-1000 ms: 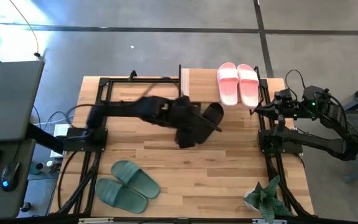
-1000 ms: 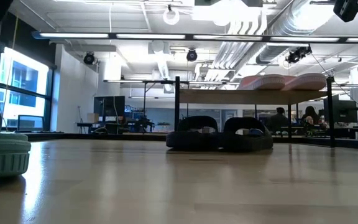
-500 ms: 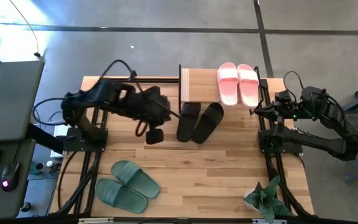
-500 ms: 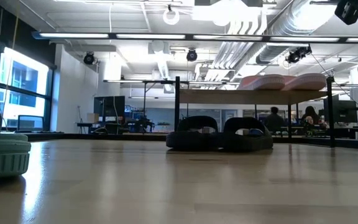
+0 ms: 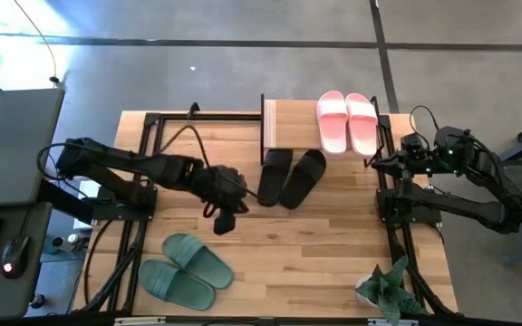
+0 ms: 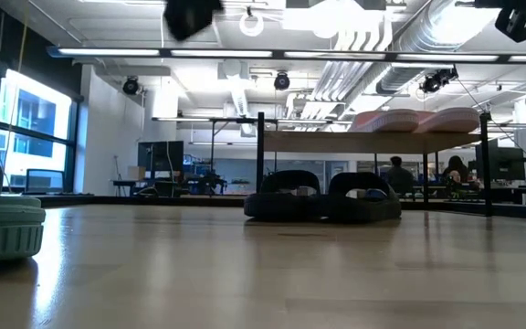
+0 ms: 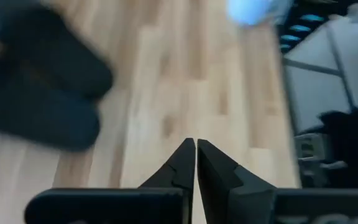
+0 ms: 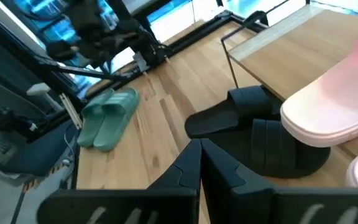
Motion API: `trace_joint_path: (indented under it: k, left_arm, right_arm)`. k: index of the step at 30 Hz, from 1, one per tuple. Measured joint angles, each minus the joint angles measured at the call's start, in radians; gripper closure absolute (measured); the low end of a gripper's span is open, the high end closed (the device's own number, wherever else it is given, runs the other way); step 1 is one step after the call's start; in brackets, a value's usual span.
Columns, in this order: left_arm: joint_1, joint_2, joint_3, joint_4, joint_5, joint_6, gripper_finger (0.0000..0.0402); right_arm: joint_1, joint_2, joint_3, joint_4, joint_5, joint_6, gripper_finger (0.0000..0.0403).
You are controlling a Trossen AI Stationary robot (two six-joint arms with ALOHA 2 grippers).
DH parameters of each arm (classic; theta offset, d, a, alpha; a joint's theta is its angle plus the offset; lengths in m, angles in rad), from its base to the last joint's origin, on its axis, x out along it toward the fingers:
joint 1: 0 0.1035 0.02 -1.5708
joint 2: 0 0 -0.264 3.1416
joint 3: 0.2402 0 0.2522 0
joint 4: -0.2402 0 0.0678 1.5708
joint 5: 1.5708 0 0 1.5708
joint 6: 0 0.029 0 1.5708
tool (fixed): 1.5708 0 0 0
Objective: Pick and place slides into the shelf
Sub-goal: Adjust the black slides
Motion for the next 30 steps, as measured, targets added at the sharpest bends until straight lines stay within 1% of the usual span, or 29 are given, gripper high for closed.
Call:
trace_joint_path:
  k: [3, 8, 10, 16, 19, 23, 27, 30]
  left_arm:
    - [0.031, 0.002, -0.139, 0.046, -0.011, -0.081, 0.0397]
    - [0.072, 0.057, -0.277, 0.178, -0.003, -0.107, 0.0399]
    - [0.085, 0.087, -0.300, 0.241, -0.002, -0.108, 0.0398]
    - [0.123, 0.193, -0.307, 0.274, 0.002, -0.076, 0.0400]
    - [0.123, 0.255, -0.307, 0.299, 0.002, -0.069, 0.0400]
    - [0.122, 0.313, -0.306, 0.381, -0.003, -0.059, 0.0400]
    - [0.123, 0.338, -0.306, 0.435, -0.014, -0.055, 0.0400]
    - [0.123, 0.339, -0.306, 0.444, -0.058, -0.049, 0.0400]
  right_arm:
    - [0.000, 0.028, 0.000, -0.008, 0.020, -0.029, 0.0403]
    - [0.000, 0.100, 0.000, -0.010, 0.048, -0.080, 0.0403]
    - [0.000, 0.132, 0.000, -0.010, 0.057, -0.089, 0.0403]
    - [0.018, 0.195, 0.000, -0.016, 0.085, -0.087, 0.0403]
    - [0.073, 0.217, 0.000, -0.017, 0.171, -0.087, 0.0403]
    - [0.188, 0.262, 0.000, 0.011, 0.284, -0.060, 0.0403]
    - [0.331, 0.365, 0.000, 0.047, 0.364, -0.029, 0.0403]
    - [0.444, 0.458, -0.010, 0.077, 0.450, 0.002, 0.0403]
